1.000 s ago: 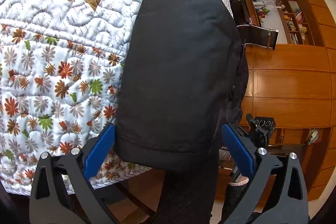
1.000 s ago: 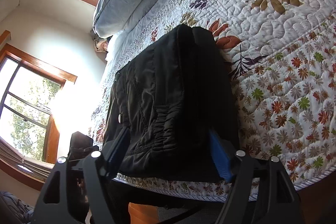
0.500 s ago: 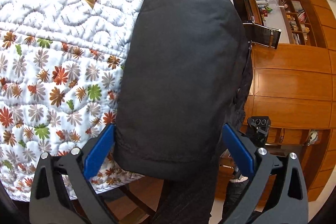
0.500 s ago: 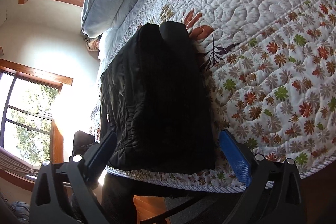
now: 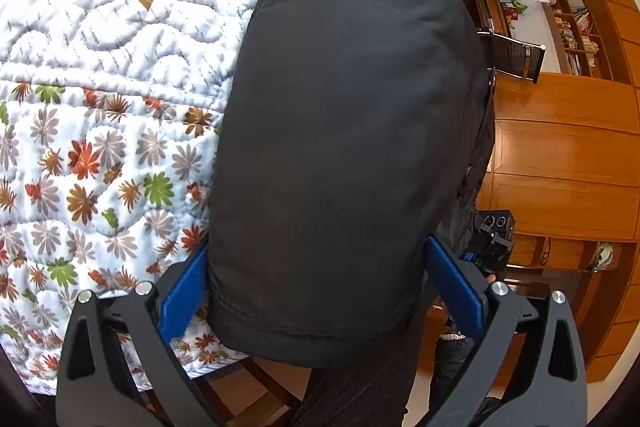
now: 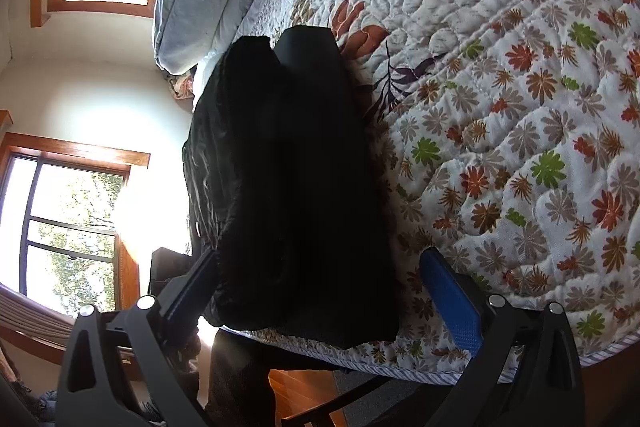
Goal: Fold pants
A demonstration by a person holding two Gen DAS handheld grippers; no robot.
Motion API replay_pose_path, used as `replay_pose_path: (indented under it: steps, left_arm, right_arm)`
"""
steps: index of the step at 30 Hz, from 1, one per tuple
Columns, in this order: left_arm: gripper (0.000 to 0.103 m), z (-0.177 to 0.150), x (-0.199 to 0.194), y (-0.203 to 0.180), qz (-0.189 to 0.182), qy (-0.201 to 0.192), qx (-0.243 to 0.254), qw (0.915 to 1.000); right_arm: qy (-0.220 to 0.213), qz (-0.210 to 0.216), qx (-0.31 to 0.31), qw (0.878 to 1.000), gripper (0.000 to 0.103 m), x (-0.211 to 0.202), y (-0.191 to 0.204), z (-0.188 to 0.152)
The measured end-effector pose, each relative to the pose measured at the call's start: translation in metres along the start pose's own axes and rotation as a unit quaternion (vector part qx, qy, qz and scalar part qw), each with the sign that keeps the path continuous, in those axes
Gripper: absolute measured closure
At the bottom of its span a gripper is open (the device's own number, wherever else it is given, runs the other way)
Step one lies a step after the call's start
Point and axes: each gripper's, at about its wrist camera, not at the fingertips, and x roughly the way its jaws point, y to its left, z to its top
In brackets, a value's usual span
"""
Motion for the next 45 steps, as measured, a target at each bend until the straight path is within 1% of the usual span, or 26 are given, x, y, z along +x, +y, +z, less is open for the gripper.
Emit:
replay_pose_path:
  steps: [6,8,10,13,20,23,26,28,29,31,32,34,39,45]
  left_arm:
    - [0.003,0.007,0.007,-0.008,0.022,0.005,-0.001,0.9997]
    - [0.003,0.008,0.009,-0.012,0.028,0.007,-0.003,0.9996]
    - [0.002,0.011,0.011,-0.015,0.034,0.009,-0.006,0.9994]
    - [0.002,0.013,0.012,-0.019,0.037,0.008,-0.006,0.9992]
    - [0.003,0.013,0.012,-0.026,0.041,0.004,-0.008,0.9991]
    - [0.003,0.007,0.011,-0.025,0.040,0.003,-0.005,0.9992]
    - [0.003,0.004,0.013,-0.023,0.043,0.003,0.002,0.9991]
    - [0.003,0.002,0.014,-0.024,0.042,0.001,0.003,0.9991]
    - [0.003,0.002,0.014,-0.024,0.043,0.000,0.004,0.9991]
    - [0.003,0.000,0.015,-0.026,0.044,0.000,0.005,0.9990]
    - [0.003,-0.001,0.015,-0.027,0.045,-0.001,0.006,0.9990]
    - [0.003,-0.001,0.016,-0.029,0.046,-0.002,0.009,0.9989]
    - [0.004,-0.003,0.016,-0.032,0.043,-0.007,0.015,0.9990]
    - [0.004,-0.002,0.012,-0.033,0.039,-0.008,0.025,0.9989]
  right_arm:
    - [0.004,0.012,0.000,1.000,0.003,0.001,-0.004,0.004]
    - [0.009,0.028,-0.001,1.000,0.003,0.003,-0.002,0.006]
    - [0.024,0.048,-0.001,0.999,0.003,0.009,0.000,0.006]
    - [0.031,0.024,-0.018,0.999,0.003,0.016,0.004,0.008]
    - [0.041,0.026,-0.027,0.998,0.003,0.020,0.005,0.010]
    - [0.038,0.013,-0.045,0.998,0.003,0.024,0.013,0.006]
    - [0.029,-0.004,-0.068,0.997,0.010,0.023,0.020,0.002]
    - [0.026,-0.009,-0.079,0.997,0.019,0.022,0.024,0.001]
    - [0.024,-0.011,-0.084,0.996,0.021,0.021,0.026,-0.001]
    - [0.022,-0.016,-0.094,0.995,0.029,0.020,0.030,-0.002]
    - [0.020,-0.017,-0.101,0.995,0.031,0.020,0.033,-0.003]
    - [0.016,-0.024,-0.112,0.993,0.038,0.024,0.045,-0.005]
    - [0.010,-0.026,-0.120,0.992,0.042,0.026,0.059,-0.005]
    - [0.011,-0.014,-0.123,0.992,0.042,0.031,0.075,0.000]
